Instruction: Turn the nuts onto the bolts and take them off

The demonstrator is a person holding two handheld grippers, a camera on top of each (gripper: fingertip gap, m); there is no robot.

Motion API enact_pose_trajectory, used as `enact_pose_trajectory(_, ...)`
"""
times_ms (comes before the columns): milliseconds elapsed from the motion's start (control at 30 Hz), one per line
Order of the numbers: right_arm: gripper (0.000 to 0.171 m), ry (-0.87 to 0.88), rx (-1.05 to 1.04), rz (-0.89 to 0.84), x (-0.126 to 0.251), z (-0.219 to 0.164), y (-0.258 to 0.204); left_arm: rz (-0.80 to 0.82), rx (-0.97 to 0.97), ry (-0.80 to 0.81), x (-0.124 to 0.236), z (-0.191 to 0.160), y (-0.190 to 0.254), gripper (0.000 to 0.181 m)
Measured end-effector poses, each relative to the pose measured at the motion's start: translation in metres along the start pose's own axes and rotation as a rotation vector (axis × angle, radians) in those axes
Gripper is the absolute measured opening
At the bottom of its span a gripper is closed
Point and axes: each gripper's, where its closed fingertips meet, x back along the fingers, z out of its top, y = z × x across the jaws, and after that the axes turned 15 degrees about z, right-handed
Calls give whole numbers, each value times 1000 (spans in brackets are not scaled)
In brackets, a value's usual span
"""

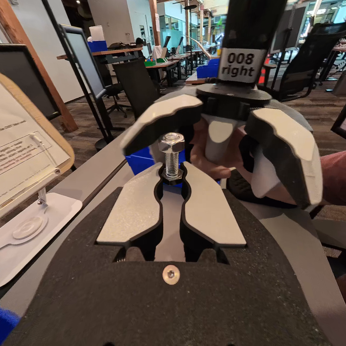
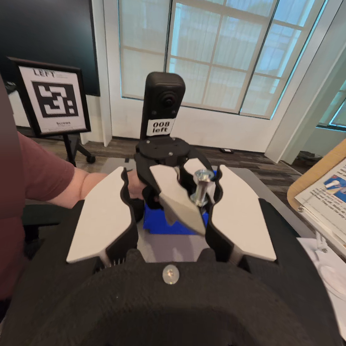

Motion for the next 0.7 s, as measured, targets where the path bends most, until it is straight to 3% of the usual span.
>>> enact_pose_trajectory(67, 90, -44, -4, 4, 6, 0, -3, 45, 31, 14, 4, 3, -17, 15)
enact_pose_trajectory(100, 78, -47, -1, 16, 9, 3, -6, 46, 52, 14, 7, 4, -22, 15)
enact_pose_trajectory(133, 77, -37, -2, 20, 11, 6, -7, 44, 73, 15, 9, 5, -27, 15)
enact_pose_trajectory(367, 88, 14, -10, -12, 3, 4, 1, -21, 5, -2, 6, 4, -1, 14)
enact_pose_trajectory(500, 91, -65, 14, -4, -1, -6, -2, -12, 0, -21, 1, -1, 0, 15)
enact_pose_trajectory(567, 88, -111, 29, -13, 6, -5, -4, 22, 35, -6, 5, 2, -14, 15)
enact_pose_trajectory(600, 79, -122, 26, 2, 9, -3, -8, 26, 52, -6, 7, 2, -20, 15)
enact_pose_trajectory(700, 79, -86, 33, -22, 16, 8, -7, 27, 79, 11, 12, 7, -26, 14)
